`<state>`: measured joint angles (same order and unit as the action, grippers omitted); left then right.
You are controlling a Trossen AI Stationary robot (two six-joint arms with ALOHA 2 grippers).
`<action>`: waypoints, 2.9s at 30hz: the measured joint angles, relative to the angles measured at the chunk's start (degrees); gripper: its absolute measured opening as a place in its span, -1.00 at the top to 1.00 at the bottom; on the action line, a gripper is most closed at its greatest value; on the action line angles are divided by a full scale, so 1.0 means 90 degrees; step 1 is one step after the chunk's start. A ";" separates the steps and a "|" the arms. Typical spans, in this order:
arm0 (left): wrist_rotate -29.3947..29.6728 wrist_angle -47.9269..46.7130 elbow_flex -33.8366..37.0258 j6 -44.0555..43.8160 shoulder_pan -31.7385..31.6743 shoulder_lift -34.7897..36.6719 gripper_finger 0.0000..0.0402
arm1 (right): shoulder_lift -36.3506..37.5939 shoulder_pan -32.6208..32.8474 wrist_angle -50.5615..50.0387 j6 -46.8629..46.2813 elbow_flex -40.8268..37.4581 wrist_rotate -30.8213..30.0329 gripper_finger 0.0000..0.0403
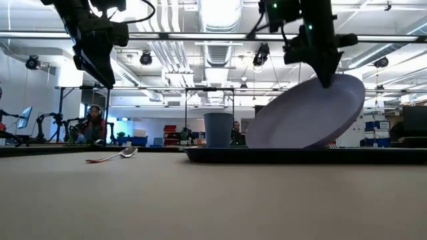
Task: Pick and place plate/cup/fork/spoon on tray
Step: Put the violet plate on the black tray to the bottom right of the blue cup, then move the black tray to the center of the table
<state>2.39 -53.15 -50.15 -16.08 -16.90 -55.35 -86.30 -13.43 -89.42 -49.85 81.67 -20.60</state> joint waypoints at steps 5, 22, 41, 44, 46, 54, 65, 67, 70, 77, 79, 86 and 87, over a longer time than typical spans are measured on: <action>0.0000 0.0002 0.0000 0.0000 0.0000 0.0000 0.32 | 0.0007 -0.0114 0.0403 0.0046 -0.0375 -0.0041 0.96; 0.0000 0.0012 0.0000 -0.0002 0.0001 0.0000 0.32 | 0.0000 -0.0527 0.2215 0.0360 -0.1539 0.0183 0.96; 0.0000 0.0019 0.0000 0.0000 0.0001 0.0000 0.32 | -0.0002 -0.0621 0.4150 0.0251 -0.2739 0.0695 0.96; 0.0000 0.0019 0.0000 -0.0002 0.0002 0.0000 0.32 | -0.0002 -0.0674 0.4195 0.0250 -0.2812 0.0721 0.96; 0.0000 0.0019 0.0000 0.0000 0.0002 0.0000 0.32 | -0.0002 -0.0721 0.4233 0.0252 -0.2863 0.0723 0.96; 0.0000 0.0019 0.0000 0.0000 0.0002 0.0000 0.32 | -0.0005 -0.0930 0.4329 0.0305 -0.3060 0.0707 0.94; 0.0000 0.0019 0.0000 0.0000 0.0001 0.0000 0.32 | -0.0029 -0.0930 0.4611 0.0439 -0.3083 0.0554 0.57; 0.0000 0.0019 0.0000 0.0000 0.0000 0.0000 0.32 | -0.0029 -0.0930 0.4618 0.0430 -0.3084 0.0554 0.52; 0.0000 0.0019 0.0000 0.0000 0.0002 0.0000 0.32 | -0.0029 -0.0930 0.4628 0.0421 -0.3082 0.0426 0.46; 0.0000 0.0019 0.0000 0.0000 0.0001 0.0000 0.32 | -0.0018 -0.0928 0.4336 0.0543 -0.2777 0.0430 0.37; 0.0000 0.0019 0.0000 0.0000 0.0002 0.0000 0.32 | -0.0015 -0.0928 0.4045 0.0643 -0.2573 0.0432 0.37; 0.0000 0.0019 0.0000 0.0000 0.0001 0.0000 0.32 | -0.0007 -0.0858 0.3366 0.0664 -0.1683 0.1477 0.48; 0.0000 0.0019 0.0000 -0.0001 0.0002 0.0000 0.32 | -0.0007 -0.0773 0.3472 0.0664 -0.1590 0.1737 0.53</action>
<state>2.39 -52.97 -50.15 -16.09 -16.89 -55.35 -86.37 -20.39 -58.17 -43.88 67.36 -4.96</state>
